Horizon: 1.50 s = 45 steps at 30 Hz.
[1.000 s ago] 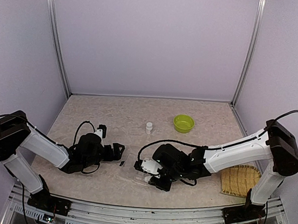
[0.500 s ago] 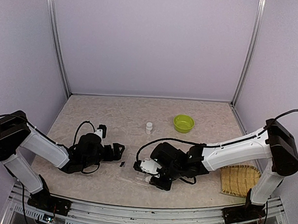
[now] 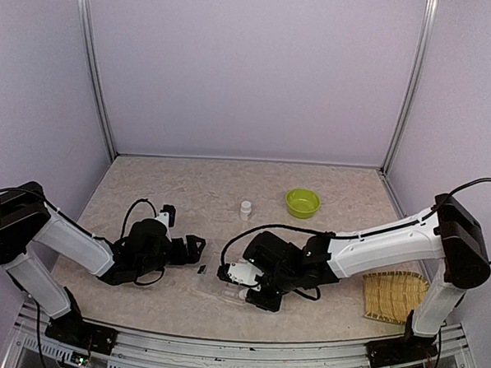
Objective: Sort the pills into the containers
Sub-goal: Pour the pill into the compartment of the pill container.
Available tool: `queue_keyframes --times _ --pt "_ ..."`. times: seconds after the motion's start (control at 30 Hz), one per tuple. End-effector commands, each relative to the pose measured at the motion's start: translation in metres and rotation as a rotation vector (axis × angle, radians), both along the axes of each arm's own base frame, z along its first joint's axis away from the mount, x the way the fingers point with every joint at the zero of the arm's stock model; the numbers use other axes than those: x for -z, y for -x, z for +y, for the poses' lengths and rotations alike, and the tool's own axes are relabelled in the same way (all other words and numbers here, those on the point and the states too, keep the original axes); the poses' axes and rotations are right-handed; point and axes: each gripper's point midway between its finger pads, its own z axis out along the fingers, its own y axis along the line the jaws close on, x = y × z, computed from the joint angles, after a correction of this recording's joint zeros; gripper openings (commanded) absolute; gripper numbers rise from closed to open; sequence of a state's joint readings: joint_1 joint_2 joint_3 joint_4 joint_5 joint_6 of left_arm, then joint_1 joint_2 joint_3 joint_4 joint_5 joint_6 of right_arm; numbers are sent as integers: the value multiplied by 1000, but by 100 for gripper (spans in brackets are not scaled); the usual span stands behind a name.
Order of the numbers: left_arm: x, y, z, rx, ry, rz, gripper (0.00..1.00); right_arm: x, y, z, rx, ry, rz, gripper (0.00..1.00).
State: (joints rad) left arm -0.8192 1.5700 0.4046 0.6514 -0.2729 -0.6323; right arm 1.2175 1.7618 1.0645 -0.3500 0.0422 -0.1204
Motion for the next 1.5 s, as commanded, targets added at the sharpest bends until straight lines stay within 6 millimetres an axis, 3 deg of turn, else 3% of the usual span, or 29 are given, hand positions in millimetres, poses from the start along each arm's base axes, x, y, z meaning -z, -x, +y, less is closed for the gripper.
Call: queue_keyframes --times 0.0,0.83,1.47 --pt "-1 0 -4 7 12 -1 99 9 6 -4 -24 63 8 20" --pt "4 3 -2 5 17 8 99 0 2 0 -38 76 -10 21" --pt "7 4 -1 3 19 11 99 5 3 0 -56 127 7 21"
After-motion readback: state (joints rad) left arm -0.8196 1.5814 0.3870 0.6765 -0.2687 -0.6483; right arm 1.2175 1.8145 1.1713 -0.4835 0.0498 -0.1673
